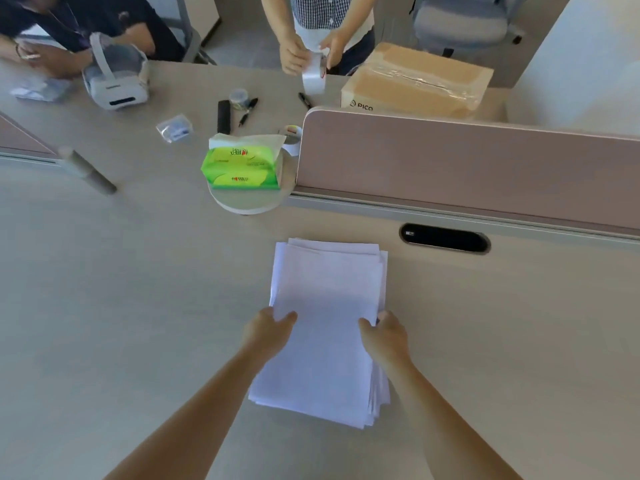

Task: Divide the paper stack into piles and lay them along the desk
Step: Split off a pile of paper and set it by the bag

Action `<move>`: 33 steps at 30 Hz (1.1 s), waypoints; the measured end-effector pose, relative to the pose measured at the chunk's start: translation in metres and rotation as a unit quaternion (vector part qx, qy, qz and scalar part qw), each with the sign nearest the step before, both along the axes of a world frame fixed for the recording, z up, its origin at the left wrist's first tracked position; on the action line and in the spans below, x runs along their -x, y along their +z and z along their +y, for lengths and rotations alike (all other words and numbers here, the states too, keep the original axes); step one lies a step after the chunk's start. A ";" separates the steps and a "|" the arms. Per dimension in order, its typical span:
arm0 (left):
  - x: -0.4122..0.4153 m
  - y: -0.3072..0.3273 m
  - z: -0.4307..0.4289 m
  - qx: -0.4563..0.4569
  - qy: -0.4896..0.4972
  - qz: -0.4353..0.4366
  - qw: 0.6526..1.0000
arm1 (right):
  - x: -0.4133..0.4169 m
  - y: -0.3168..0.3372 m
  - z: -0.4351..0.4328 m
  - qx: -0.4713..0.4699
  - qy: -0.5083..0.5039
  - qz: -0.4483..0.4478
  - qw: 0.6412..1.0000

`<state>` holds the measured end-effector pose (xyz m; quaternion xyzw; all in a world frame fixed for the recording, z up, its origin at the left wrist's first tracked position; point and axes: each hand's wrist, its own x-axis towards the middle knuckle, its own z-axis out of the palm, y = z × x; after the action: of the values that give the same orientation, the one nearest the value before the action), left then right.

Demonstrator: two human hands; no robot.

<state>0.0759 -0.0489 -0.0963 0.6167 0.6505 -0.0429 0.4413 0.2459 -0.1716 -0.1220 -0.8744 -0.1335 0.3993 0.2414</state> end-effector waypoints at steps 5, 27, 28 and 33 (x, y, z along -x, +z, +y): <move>-0.013 0.001 -0.014 -0.002 -0.026 0.018 0.999 | 0.004 0.001 -0.005 -0.008 -0.012 0.022 1.000; 0.006 -0.003 -0.010 0.024 0.085 -0.014 0.996 | 0.032 0.027 0.015 0.018 -0.016 0.049 0.999; 0.006 -0.002 -0.010 0.020 0.086 -0.015 0.996 | 0.031 0.027 0.016 0.028 -0.018 0.048 0.998; 0.004 -0.003 -0.013 0.011 0.079 -0.020 0.997 | 0.032 0.024 0.019 0.039 -0.046 0.055 0.997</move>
<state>0.0719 -0.0622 -0.0996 0.5595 0.6874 -0.0024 0.4631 0.2137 -0.1524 -0.0984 -0.8652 -0.0643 0.4399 0.2318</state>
